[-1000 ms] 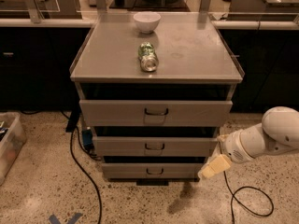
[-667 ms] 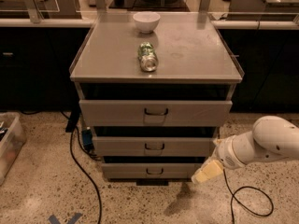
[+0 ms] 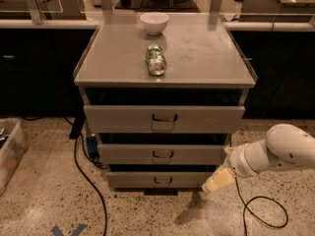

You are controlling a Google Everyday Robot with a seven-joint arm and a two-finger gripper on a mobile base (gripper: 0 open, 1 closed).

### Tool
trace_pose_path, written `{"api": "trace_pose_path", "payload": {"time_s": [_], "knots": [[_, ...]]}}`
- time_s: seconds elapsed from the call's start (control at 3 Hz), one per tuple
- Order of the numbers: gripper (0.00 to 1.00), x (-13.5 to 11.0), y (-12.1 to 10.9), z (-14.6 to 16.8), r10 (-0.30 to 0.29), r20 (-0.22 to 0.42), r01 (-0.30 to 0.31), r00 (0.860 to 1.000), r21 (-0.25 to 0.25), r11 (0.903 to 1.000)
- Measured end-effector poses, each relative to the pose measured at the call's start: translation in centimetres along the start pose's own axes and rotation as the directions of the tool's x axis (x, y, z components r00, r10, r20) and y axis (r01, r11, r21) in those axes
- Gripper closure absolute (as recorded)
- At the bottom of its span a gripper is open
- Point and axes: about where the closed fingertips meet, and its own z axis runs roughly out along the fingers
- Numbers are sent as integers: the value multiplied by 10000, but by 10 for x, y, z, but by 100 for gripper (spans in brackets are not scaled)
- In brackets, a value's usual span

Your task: Open middle drawer

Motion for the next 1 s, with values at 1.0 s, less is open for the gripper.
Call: {"api": "trace_pose_path", "payload": {"time_s": [1.0], "knots": [[0, 10, -17, 70, 148, 241, -154, 9996, 270, 9995]]}}
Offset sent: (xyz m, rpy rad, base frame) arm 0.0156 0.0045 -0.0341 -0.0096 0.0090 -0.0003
